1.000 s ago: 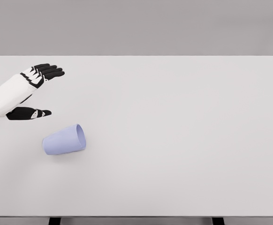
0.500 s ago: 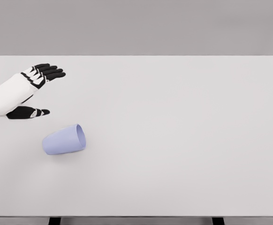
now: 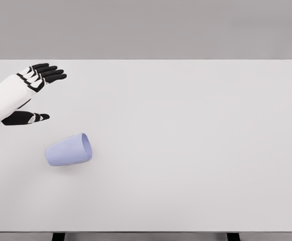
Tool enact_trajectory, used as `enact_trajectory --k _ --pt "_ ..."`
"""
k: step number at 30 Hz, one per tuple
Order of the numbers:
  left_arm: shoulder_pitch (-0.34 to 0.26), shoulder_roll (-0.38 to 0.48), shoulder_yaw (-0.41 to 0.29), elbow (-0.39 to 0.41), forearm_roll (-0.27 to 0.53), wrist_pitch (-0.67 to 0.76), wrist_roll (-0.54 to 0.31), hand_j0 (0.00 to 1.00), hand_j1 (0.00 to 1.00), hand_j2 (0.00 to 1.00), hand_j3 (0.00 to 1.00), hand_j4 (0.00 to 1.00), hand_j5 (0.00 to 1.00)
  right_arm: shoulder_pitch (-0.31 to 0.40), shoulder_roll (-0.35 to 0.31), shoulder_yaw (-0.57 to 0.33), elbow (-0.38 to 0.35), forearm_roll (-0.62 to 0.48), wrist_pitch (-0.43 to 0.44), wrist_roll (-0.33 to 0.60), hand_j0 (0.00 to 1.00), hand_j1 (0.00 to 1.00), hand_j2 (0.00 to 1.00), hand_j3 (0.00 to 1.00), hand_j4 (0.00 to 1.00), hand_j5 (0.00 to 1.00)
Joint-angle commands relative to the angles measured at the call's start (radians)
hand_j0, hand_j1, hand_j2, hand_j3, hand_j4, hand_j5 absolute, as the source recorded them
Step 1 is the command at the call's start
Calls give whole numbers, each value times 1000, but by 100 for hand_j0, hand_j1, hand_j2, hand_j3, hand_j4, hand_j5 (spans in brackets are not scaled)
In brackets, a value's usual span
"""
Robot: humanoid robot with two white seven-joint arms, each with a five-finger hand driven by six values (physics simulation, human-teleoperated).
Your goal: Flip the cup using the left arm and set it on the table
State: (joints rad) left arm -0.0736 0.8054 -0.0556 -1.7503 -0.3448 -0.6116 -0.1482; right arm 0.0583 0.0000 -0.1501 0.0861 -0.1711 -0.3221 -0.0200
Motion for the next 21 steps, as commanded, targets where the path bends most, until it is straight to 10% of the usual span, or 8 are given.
enact_trajectory --k 1,11,14,21 --pt "0 1 0 -3 15 1 1 100 100 100 100 100 100 0 0 0 0 -1 0 0 100 100 100 100 100 100" --pt "-5 15 -20 -51 4 1 -2 100 100 100 100 100 100 0 0 0 0 -1 0 0 100 100 100 100 100 100" --pt "-29 179 -105 -51 20 1 7 100 100 100 100 100 100 0 0 0 0 -1 0 0 100 100 100 100 100 100" --pt "-72 356 -268 -51 273 1 7 100 100 100 100 100 100 0 0 0 0 -1 0 0 100 100 100 100 100 100"
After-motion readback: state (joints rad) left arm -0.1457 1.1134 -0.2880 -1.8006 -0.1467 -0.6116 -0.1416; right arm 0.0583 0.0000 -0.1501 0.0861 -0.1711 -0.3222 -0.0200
